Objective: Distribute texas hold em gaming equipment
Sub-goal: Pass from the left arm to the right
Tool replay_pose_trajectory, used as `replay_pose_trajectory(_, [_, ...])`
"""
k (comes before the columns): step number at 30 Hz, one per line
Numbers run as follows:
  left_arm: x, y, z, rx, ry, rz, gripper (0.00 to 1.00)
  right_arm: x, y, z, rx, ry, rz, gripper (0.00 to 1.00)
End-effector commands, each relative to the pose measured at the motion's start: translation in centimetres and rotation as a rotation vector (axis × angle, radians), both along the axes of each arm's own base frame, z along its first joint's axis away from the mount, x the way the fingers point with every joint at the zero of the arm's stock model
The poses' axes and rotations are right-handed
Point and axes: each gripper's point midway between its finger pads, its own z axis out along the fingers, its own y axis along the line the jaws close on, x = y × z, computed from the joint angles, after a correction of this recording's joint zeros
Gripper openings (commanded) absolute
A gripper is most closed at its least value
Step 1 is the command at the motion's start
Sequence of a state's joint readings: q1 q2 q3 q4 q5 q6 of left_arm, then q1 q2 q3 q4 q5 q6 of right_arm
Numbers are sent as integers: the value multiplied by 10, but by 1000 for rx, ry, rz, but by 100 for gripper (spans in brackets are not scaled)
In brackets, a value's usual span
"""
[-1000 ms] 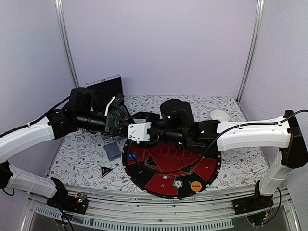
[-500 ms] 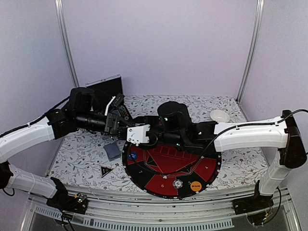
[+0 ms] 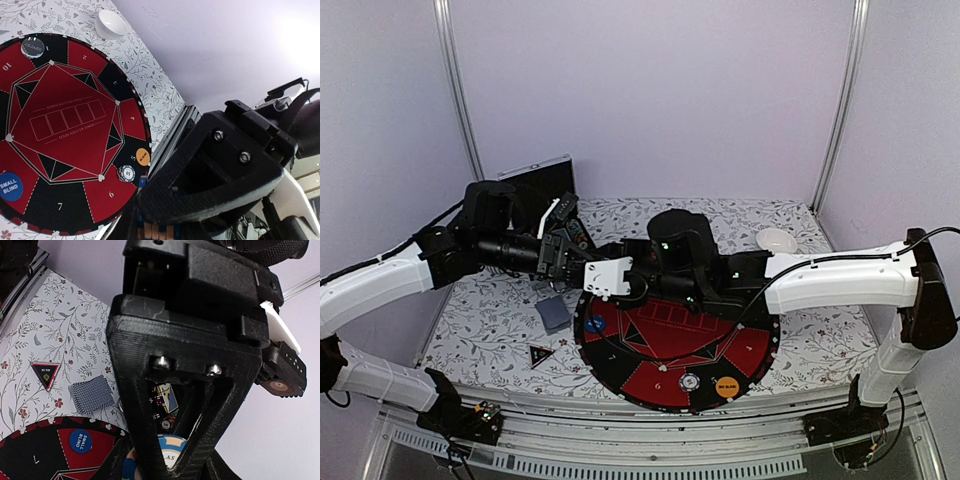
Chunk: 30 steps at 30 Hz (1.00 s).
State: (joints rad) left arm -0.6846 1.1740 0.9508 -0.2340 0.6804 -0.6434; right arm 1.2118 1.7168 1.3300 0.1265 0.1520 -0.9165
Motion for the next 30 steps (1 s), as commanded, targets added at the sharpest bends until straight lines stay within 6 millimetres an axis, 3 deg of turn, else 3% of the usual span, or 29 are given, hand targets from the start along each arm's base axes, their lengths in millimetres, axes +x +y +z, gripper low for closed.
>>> replay_pose_trajectory(1, [-10,-5,12,-37,-14,-51,0,10,1,20,54,-11,-39,4])
replay_pose_trajectory(5, [-10,-5,8,-36,-7,-51,0,11,-1,24,68,-3,-55,3])
replay_pose_trajectory(11, [-9,-5,3,-26,0,-47,18,8,0,28,85,16,-43,2])
replay_pose_trajectory(24, [-4,-4,-3,0,-6,-24,33,7,0,23,67,32,-39,2])
replay_pose_trajectory(27, [-2,-3,-2,7,-18,-13,41,6,-1,21,58,43,-36,2])
replay_pose_trajectory(30, [3,1,0,26,-44,22,57,4,-1,15,44,68,-28,2])
